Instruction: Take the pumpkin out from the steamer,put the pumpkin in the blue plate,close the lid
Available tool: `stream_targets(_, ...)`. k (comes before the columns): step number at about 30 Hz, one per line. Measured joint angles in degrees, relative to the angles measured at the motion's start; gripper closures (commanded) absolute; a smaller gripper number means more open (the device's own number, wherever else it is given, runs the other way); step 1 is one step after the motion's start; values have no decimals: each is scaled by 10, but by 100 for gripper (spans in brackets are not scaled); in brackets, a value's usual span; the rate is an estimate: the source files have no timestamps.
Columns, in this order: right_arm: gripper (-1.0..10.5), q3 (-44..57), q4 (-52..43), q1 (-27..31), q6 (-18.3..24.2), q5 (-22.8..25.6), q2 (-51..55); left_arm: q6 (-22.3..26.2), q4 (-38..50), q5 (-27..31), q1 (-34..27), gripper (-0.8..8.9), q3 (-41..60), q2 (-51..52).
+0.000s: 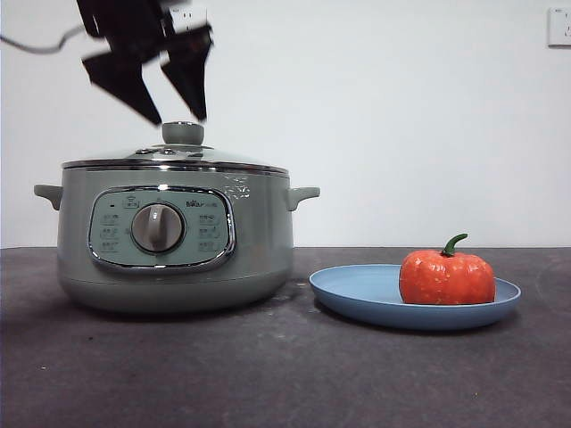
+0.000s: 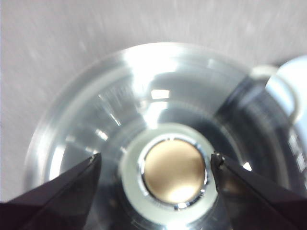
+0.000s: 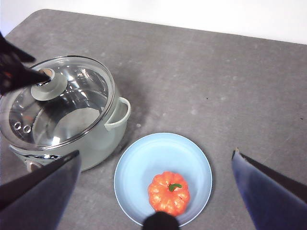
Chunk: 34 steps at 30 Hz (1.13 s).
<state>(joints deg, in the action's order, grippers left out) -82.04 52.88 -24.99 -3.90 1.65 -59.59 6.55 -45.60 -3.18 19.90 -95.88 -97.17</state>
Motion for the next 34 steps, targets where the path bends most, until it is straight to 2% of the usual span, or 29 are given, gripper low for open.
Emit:
stream_targets(1, 434, 0, -1, 0, 0, 0, 0, -1, 1, -1, 0, 446, 0, 17)
stream_targets(2, 492, 0, -2, 0, 0, 0, 0, -2, 1, -5, 0, 498, 0, 36)
stream_targets(3, 556, 0, -2, 0, 0, 0, 0, -2, 0, -11, 0, 582, 0, 53)
stream_targets(5, 736, 0, -2, 0, 5, 0, 0, -2, -4, -34, 0, 838, 0, 95)
stream_targets(7, 935, 0, -2, 0, 14, 0, 0, -2, -11, -57, 0, 821, 0, 133)
stream_targets(8, 961, 0, -2, 0, 21, 0, 1, -2, -13, -66, 0, 821, 0, 152)
stream_targets(12, 957, 6, -12, 0, 39, 18, 19, -2, -16, -68, 0, 821, 0, 217)
stream_targets(16, 957, 69, -79, 0, 44, 44, 99, -2, -12, -49, 0, 821, 26, 284)
stream_targets(19, 957, 150, -147, 0, 44, 45, 172, -2, 26, -33, 0, 821, 103, 346)
stream_targets(23, 957, 269, -215, 0, 34, 46, 257, -9, 111, -3, 0, 821, 259, 448)
stream_targets(26, 956, 339, -233, 0, 19, 46, 294, -24, 162, 9, 0, 821, 377, 533)
stream_targets(30, 946, 358, -230, 0, 5, 46, 299, -44, 187, 15, 0, 821, 478, 618)
stream_targets(34, 946, 358, -233, 0, 2, 59, 297, -67, 160, 15, 0, 816, 481, 635)
